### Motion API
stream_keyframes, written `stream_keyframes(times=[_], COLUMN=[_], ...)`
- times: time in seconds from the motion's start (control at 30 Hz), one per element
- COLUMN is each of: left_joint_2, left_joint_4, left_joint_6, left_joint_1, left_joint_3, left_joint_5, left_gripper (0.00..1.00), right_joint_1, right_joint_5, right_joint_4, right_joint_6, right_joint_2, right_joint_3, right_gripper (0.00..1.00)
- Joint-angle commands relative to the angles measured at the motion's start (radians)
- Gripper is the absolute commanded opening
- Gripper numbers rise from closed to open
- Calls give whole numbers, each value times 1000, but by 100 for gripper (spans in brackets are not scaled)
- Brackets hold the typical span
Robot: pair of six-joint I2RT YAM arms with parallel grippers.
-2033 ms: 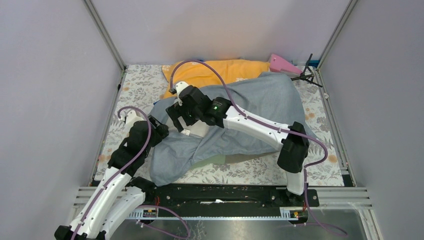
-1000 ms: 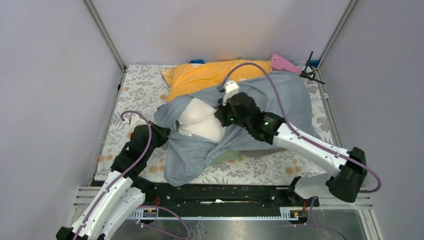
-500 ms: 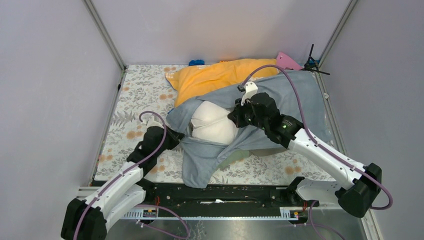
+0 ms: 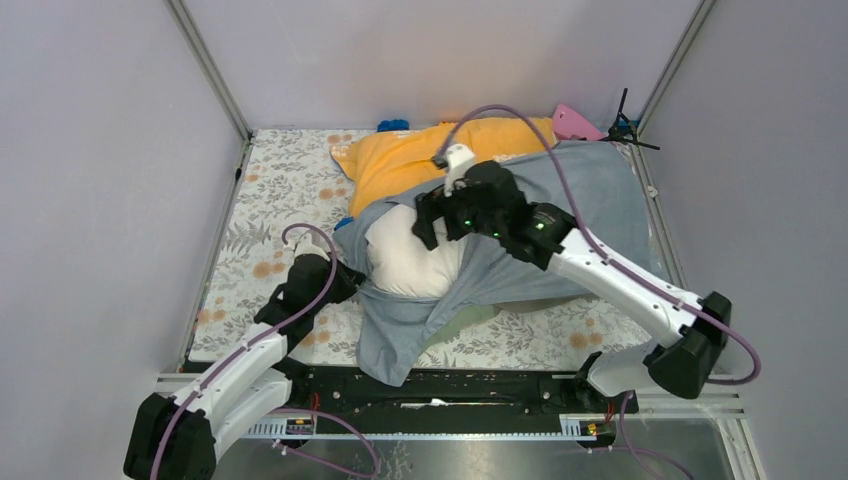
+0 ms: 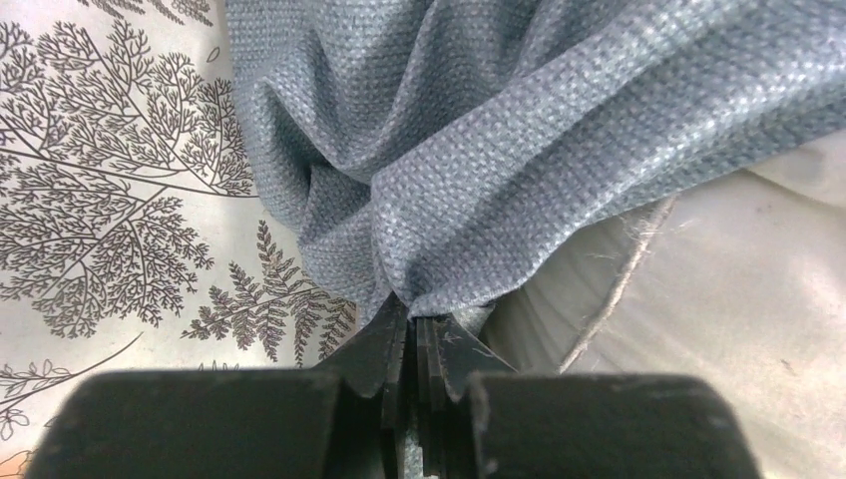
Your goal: Remove the pillowcase from the pillow
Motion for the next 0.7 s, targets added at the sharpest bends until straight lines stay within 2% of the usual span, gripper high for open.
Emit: stream_keyframes(times=[0.0, 0.23, 0.43, 0.47, 0.5, 0.53, 0.57, 0.6, 0.63, 0.67], left_joint_2=[-33, -41, -43, -40, -37, -35, -31, -28, -25, -23], left_joint_4=[-26, -83, -96, -92, -89, -86, -85, -86, -88, -90], left_joint_6=[42, 75, 88, 88, 90, 91, 93, 96, 101, 104], left_joint_1=[8, 9, 9, 9, 9, 9, 9, 9, 9, 9], left_joint_3=[-1, 38, 69, 70, 70, 72, 72, 73, 75, 76], left_joint_5=[-54, -96, -113, -112, -111, -110, -110, -110, -110, -110], left_gripper=[6, 8, 9, 9, 9, 9, 9, 10, 10, 10], right_joint_1=[145, 246, 251, 251, 251, 251, 251, 251, 251, 251], right_joint_5=[160, 363, 418, 419, 421, 418, 405, 380, 338, 298], right_joint_4=[-88, -235, -265, -241, -218, -193, -168, -138, -98, -46], right_joint_6=[-101, -169, -183, -187, -190, -187, -182, -178, -176, -175], right_joint_2=[115, 344, 439, 435, 426, 412, 390, 362, 321, 274], right_joint_3=[160, 321, 277, 248, 220, 196, 174, 150, 122, 87], right_gripper=[99, 100, 100, 95, 77, 56, 30, 10, 0, 0])
